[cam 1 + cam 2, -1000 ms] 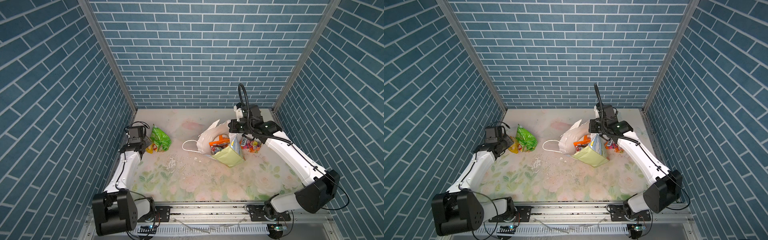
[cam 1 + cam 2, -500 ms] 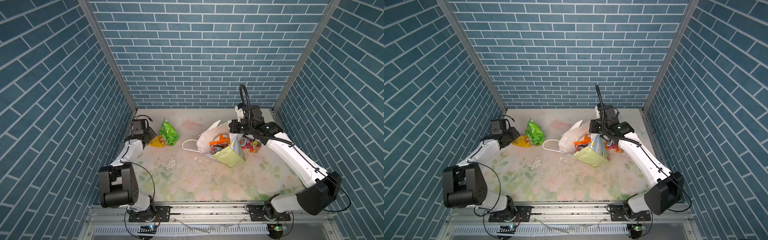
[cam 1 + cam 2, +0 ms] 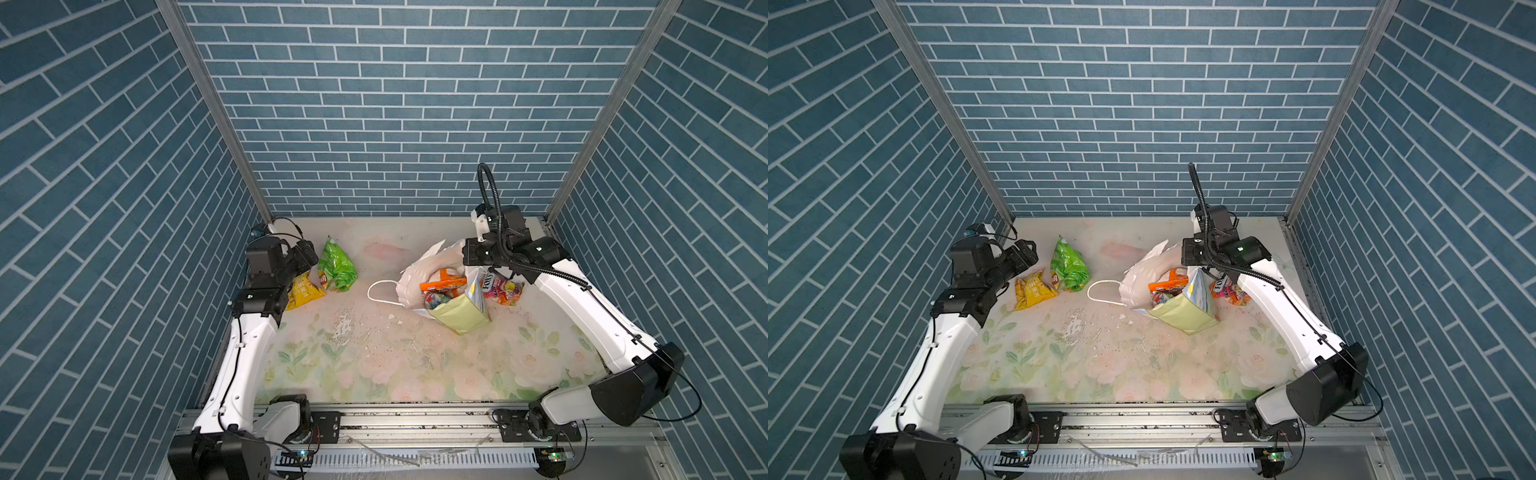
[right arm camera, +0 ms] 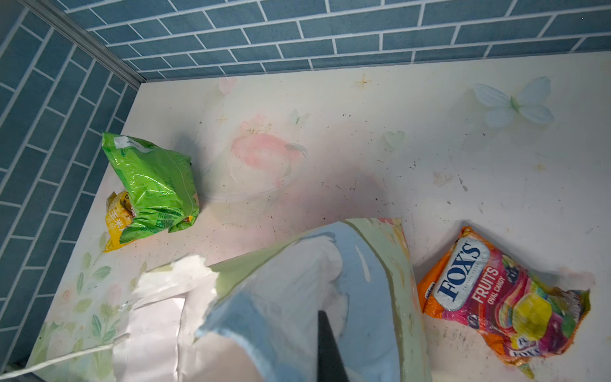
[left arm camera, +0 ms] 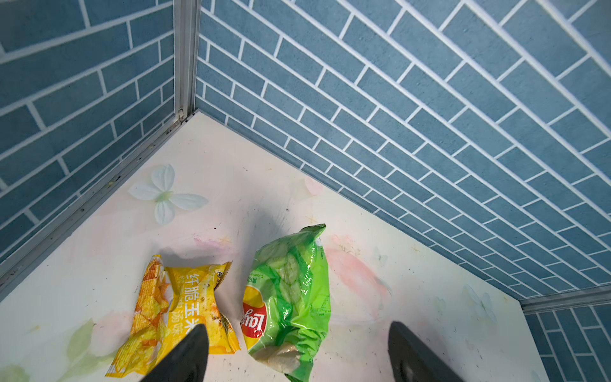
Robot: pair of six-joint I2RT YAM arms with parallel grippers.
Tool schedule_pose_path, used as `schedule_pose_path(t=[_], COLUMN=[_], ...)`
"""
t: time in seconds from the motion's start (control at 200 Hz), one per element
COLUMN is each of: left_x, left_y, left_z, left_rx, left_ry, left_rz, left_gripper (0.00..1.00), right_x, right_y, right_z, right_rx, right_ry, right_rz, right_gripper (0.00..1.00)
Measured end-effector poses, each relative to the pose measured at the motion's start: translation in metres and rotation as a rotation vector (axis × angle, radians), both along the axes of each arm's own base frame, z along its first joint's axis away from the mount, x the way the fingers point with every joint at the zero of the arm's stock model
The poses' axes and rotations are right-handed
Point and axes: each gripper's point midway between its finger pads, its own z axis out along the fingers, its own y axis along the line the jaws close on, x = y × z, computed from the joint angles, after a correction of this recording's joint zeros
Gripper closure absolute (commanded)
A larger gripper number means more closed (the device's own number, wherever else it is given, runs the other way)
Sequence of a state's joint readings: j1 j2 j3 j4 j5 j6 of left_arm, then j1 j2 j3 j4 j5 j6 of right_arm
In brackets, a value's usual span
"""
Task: Take the snacks out of the paper bag
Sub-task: Place the snack at the middle-left of the table, then pick up the snack from the paper bag.
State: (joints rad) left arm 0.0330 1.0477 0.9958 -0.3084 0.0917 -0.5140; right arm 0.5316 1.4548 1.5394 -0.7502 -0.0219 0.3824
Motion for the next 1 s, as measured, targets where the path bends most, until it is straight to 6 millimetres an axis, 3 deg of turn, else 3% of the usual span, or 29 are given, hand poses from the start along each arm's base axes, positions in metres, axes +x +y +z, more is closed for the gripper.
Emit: schedule_pose_path(t=[0.22,0.265,0.35,0.45,0.545,0.725,1.0], left_x=[-0.015,-0.017,-0.020,-0.024,-0.027,-0.028,-0.028], left_y=[-0.049,-0.056,-0.063,-0.068,-0.072,-0.076,-0.081], left_z=[0.004,0.007,0.012,0.019,0.022,0.021,0.020], left_rx=[0.020,0.024,0.029,0.031,0.031,0.030,0.029], left_ry=[0.018,0.017,0.007,-0.009,-0.018,-0.017,-0.016], left_rz=[-0.146,-0.171,-0.192,-0.210,-0.223,-0.237,-0.252], left_gripper=[0.14,0.14,0.14,0.14,0.14,0.14,0.14], right_x=[0.009,0.012,0.018,0.029,0.036,0.040,0.043], right_y=[0.009,0.014,0.025,0.036,0.041,0.042,0.015], right_z=[0.005,0.005,0.003,0.011,0.027,0.050,0.044], right_rx=[-0.086,-0.098,-0.112,-0.114,-0.115,-0.113,-0.240], right_ry=[0.041,0.055,0.080,0.058,0.023,-0.027,-0.033], right_rz=[0.086,0.115,0.163,0.214,0.234,0.243,0.164], right_gripper=[1.00,0.96,0.70,0.48,0.38,0.29,0.19])
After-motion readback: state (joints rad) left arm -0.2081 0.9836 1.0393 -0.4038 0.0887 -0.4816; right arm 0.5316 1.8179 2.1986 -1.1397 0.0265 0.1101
